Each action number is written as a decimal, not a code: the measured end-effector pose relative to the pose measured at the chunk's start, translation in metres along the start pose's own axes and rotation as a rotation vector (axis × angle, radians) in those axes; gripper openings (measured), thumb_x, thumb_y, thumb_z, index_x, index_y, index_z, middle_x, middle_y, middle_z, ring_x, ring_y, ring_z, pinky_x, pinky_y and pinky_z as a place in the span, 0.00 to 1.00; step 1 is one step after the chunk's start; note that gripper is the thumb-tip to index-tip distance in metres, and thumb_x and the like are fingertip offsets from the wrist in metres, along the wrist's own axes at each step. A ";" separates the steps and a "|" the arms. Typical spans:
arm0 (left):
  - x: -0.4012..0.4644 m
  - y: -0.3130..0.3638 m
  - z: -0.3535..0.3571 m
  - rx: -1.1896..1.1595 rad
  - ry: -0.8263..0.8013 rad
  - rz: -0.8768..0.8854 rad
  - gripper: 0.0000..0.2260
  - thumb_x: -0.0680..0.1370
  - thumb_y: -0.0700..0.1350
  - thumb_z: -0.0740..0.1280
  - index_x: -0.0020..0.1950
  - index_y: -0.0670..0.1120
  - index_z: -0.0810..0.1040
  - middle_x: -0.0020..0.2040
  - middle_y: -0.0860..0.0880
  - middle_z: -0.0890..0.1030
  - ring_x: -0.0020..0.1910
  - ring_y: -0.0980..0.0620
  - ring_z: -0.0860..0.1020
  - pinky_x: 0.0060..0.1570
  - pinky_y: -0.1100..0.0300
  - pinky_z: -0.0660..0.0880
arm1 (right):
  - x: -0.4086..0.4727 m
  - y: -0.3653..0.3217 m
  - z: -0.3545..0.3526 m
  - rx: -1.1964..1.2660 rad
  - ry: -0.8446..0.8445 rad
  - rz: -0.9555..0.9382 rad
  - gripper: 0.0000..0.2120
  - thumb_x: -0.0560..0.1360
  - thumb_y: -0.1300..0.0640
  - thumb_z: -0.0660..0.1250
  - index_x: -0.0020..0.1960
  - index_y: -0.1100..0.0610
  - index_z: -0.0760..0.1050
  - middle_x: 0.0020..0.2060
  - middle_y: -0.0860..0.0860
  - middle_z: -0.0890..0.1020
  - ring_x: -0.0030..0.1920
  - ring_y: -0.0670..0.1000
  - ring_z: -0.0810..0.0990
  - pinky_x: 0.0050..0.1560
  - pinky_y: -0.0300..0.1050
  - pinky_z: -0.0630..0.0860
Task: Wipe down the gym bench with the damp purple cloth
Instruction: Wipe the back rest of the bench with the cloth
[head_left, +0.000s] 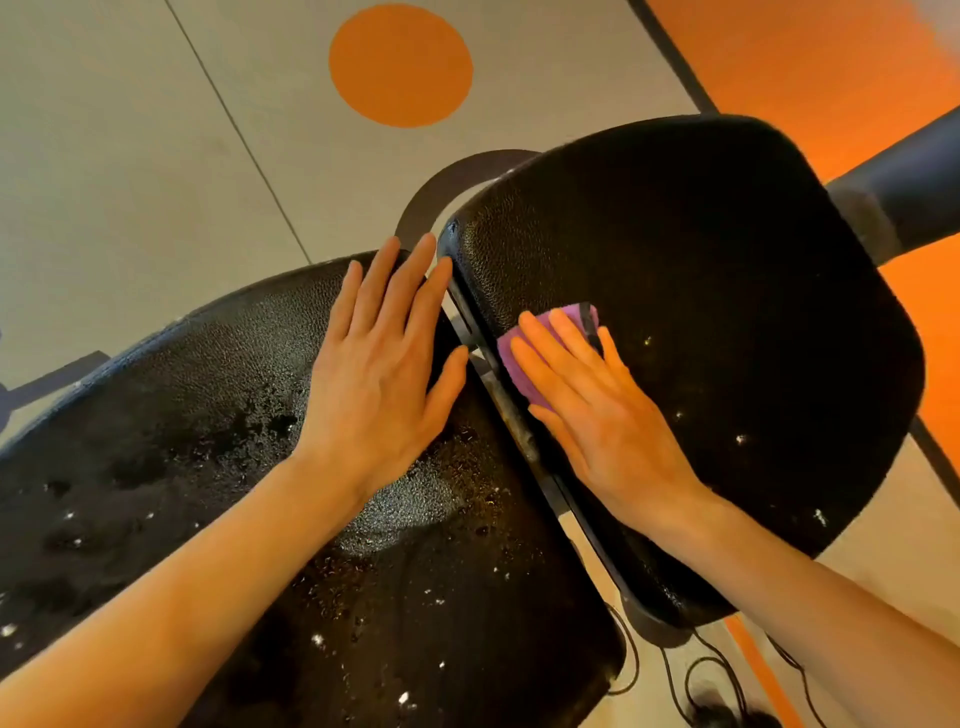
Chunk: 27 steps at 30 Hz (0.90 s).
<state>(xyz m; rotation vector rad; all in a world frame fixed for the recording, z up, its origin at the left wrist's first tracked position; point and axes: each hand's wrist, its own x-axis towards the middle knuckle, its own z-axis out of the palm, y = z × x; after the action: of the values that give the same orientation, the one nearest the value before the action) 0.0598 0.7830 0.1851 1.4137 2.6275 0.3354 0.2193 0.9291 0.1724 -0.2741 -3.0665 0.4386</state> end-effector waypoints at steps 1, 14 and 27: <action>-0.009 0.002 0.000 -0.008 -0.014 0.001 0.29 0.82 0.56 0.53 0.79 0.43 0.57 0.80 0.45 0.57 0.80 0.45 0.50 0.79 0.48 0.46 | -0.005 0.000 0.000 0.009 -0.006 -0.004 0.24 0.81 0.56 0.54 0.75 0.59 0.58 0.76 0.54 0.60 0.77 0.54 0.55 0.75 0.58 0.56; -0.027 0.009 0.013 0.058 -0.040 0.003 0.28 0.81 0.56 0.54 0.78 0.44 0.60 0.80 0.46 0.57 0.80 0.45 0.50 0.78 0.46 0.48 | -0.045 0.000 0.000 -0.128 -0.068 0.005 0.27 0.79 0.56 0.53 0.77 0.57 0.54 0.77 0.53 0.56 0.78 0.54 0.52 0.75 0.56 0.56; -0.026 0.011 0.011 0.053 -0.036 -0.007 0.27 0.81 0.56 0.53 0.78 0.45 0.61 0.80 0.46 0.57 0.80 0.45 0.50 0.79 0.48 0.46 | -0.072 -0.008 -0.005 -0.124 -0.078 0.083 0.30 0.77 0.60 0.64 0.76 0.59 0.58 0.76 0.56 0.60 0.77 0.57 0.56 0.73 0.58 0.62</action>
<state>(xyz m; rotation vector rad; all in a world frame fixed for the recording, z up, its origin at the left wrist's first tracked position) 0.0858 0.7687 0.1783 1.4122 2.6307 0.2383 0.2890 0.9101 0.1793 -0.3995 -3.1732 0.2688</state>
